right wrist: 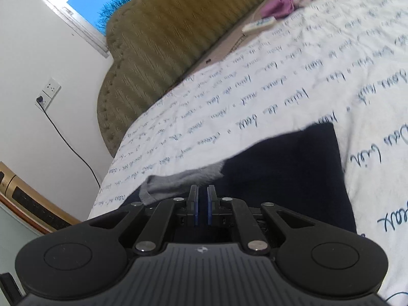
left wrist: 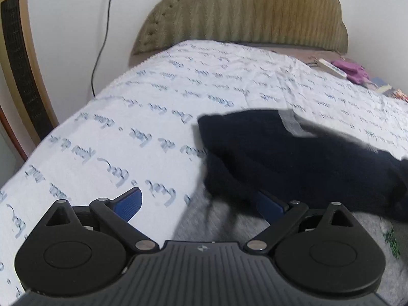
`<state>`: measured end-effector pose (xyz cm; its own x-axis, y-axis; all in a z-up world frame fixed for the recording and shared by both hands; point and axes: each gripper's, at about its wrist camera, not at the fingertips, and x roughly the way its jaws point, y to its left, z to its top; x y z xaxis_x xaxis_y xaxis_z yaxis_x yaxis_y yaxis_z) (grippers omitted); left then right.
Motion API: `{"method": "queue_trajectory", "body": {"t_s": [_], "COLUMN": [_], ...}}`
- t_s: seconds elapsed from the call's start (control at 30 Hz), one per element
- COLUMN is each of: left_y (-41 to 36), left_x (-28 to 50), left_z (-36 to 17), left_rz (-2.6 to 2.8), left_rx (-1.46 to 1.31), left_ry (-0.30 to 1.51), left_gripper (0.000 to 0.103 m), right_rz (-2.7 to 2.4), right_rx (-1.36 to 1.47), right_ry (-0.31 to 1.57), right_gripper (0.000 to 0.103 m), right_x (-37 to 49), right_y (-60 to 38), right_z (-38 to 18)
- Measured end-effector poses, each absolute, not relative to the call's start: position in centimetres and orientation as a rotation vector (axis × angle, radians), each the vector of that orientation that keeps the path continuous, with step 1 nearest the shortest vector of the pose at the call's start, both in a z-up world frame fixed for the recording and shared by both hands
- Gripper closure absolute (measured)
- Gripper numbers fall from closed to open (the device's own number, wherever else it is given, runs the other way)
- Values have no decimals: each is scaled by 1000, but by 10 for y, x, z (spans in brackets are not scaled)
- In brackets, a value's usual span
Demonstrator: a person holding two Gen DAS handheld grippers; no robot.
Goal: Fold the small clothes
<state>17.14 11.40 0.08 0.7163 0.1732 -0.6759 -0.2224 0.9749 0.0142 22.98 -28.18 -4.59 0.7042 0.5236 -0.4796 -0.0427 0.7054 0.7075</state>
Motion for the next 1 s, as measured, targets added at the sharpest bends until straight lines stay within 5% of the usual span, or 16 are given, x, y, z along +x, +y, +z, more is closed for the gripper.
{"method": "queue_trajectory", "body": {"t_s": [0.37, 0.43, 0.5, 0.57, 0.63, 0.73, 0.8, 0.83, 0.9, 0.93, 1.0], "left_y": [153, 157, 160, 164, 168, 173, 173, 173, 169, 166, 161], "left_x": [216, 226, 236, 246, 259, 279, 291, 295, 301, 305, 306], "left_z": [3, 2, 0, -3, -7, -16, -23, -25, -26, -26, -24], "left_rz": [213, 172, 143, 125, 108, 65, 48, 47, 41, 41, 39], "left_rx": [-136, -174, -207, -237, -277, -363, -414, -424, -406, -385, -344], "left_ry": [787, 795, 803, 806, 809, 827, 840, 831, 820, 831, 820], "left_gripper": [5, 5, 5, 5, 6, 13, 28, 43, 74, 91, 95], "right_rz": [355, 372, 404, 445, 462, 482, 479, 469, 424, 408, 401], "right_rx": [930, 978, 1007, 1024, 1021, 990, 940, 908, 836, 820, 798], "right_ry": [822, 818, 787, 746, 740, 765, 784, 789, 820, 846, 834], "right_gripper": [83, 74, 47, 33, 33, 33, 37, 44, 92, 95, 97], "right_x": [262, 269, 270, 269, 268, 270, 274, 276, 282, 285, 282], "right_y": [-292, -288, -285, -286, -289, -289, -283, -279, -271, -268, -266], "right_z": [-96, -99, -98, -96, -94, -94, -91, -88, -86, -88, -87]}}
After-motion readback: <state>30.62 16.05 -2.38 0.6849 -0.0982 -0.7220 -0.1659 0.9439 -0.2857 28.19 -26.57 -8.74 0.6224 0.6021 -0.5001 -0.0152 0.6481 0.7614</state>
